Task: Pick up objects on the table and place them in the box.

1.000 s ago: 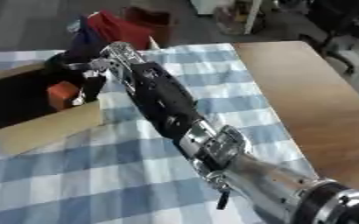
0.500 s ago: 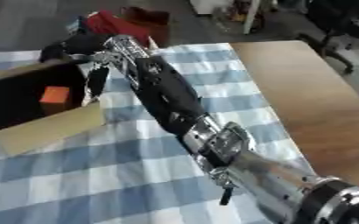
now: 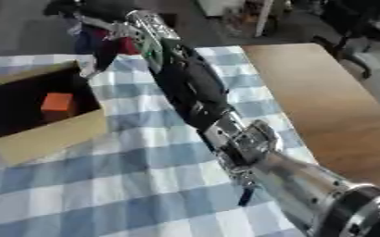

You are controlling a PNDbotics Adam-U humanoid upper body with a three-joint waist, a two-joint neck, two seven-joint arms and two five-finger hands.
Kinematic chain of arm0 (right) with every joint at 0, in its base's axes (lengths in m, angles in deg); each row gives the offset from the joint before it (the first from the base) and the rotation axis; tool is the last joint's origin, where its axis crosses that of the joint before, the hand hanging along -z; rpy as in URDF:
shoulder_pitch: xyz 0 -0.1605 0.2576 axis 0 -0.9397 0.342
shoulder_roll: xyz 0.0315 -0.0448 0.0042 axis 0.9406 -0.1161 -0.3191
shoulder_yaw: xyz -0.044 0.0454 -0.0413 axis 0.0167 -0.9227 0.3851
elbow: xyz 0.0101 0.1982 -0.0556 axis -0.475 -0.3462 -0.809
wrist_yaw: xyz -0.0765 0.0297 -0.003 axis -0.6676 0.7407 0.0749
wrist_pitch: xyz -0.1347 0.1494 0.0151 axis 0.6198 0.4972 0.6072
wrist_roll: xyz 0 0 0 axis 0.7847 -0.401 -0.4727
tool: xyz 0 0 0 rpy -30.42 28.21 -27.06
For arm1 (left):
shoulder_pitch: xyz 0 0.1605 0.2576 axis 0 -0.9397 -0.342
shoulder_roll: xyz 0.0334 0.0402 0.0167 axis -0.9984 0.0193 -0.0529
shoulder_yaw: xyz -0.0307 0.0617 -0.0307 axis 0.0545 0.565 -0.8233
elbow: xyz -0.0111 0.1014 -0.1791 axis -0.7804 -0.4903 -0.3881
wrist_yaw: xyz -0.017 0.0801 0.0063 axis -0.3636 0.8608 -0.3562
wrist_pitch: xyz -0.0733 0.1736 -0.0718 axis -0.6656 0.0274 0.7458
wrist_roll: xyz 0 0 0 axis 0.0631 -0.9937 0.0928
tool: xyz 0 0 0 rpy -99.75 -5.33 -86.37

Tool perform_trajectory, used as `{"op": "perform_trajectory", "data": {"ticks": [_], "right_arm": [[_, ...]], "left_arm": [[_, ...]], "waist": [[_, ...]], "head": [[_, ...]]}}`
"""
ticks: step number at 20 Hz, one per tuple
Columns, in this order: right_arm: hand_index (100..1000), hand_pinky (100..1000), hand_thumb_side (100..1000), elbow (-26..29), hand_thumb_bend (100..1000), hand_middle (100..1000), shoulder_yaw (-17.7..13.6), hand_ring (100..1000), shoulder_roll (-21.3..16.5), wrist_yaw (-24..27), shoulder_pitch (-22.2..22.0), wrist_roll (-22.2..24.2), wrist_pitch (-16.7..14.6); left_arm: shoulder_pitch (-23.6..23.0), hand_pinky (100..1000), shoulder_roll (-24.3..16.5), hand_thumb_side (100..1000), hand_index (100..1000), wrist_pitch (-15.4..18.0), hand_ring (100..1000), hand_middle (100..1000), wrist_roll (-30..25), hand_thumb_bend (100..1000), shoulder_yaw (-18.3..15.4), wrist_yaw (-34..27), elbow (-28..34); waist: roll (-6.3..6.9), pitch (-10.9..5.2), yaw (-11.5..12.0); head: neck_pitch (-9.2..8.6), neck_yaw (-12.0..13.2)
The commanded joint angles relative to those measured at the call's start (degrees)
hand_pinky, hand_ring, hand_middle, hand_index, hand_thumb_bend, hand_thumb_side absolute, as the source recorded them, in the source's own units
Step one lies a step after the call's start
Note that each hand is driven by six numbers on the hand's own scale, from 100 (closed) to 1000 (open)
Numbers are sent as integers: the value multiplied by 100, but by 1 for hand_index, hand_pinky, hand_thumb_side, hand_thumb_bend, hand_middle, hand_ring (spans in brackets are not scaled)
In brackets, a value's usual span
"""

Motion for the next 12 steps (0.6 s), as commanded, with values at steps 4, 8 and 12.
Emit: {"op": "perform_trajectory", "data": {"ticks": [4,8,12], "right_arm": [[1000,808,573,640,748,950,-138,842,-413,1097,-257,135,246],[1000,802,581,1074,723,945,-222,832,-519,1693,-601,194,400],[1000,799,591,1644,706,941,-335,825,-549,2165,-968,189,565]], "left_arm": [[-39,654,-82,509,776,-86,663,612,31,100,-102,70,114],[-65,659,-67,512,776,-131,671,623,51,100,-135,81,114],[-94,663,-51,511,777,-173,680,652,76,100,-165,87,114]], "waist": [[64,-104,-150],[93,-82,-241],[132,-55,-329]], "head": [[27,168],[19,305],[33,587]]}}
